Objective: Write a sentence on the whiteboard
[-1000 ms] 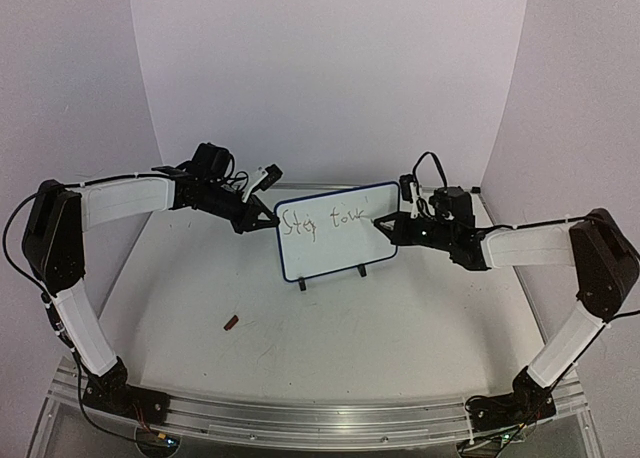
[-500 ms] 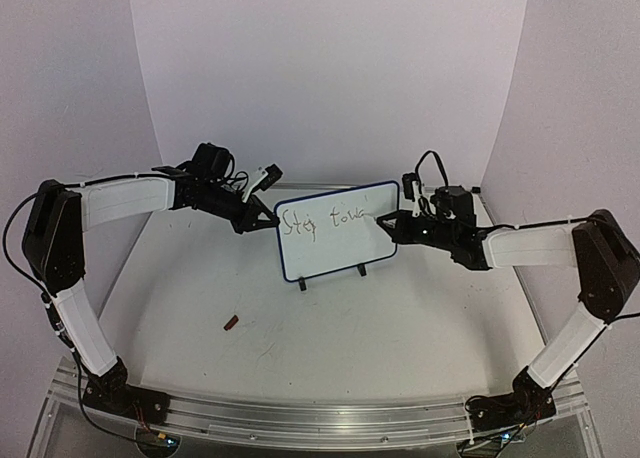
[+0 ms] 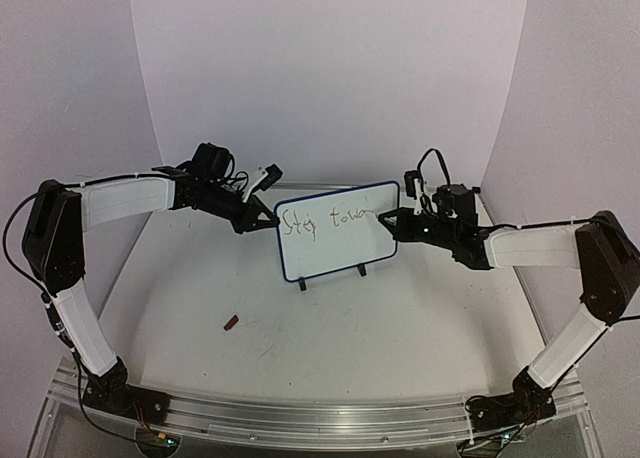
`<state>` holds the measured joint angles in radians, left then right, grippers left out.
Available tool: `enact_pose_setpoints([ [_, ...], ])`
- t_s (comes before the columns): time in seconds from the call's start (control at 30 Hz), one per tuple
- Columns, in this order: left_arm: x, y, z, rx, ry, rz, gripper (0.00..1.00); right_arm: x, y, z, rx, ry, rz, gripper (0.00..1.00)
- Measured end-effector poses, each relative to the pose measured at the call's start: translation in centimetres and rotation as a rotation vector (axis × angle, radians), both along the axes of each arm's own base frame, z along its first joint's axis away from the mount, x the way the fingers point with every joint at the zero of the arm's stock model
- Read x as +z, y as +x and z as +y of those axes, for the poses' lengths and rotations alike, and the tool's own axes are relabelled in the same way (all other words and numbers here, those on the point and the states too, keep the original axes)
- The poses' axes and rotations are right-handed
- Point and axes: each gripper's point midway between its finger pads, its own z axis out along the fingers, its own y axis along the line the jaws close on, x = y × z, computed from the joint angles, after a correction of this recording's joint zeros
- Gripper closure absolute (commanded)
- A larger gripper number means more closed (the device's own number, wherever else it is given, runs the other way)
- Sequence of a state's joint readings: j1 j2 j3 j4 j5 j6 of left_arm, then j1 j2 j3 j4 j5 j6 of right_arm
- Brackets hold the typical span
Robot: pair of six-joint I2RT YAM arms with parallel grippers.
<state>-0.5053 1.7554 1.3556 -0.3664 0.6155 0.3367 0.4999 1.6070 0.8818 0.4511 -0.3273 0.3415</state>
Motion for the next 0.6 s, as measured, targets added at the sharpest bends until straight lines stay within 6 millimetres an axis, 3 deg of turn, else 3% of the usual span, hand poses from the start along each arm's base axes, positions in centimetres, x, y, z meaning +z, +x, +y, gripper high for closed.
enact_pose_setpoints([
  [0.6,0.00,-0.03,-0.03,-0.001,0.000,0.000,1.00,-0.74,-0.19,-0.19,-0.004,-0.007,0.013,1.00],
])
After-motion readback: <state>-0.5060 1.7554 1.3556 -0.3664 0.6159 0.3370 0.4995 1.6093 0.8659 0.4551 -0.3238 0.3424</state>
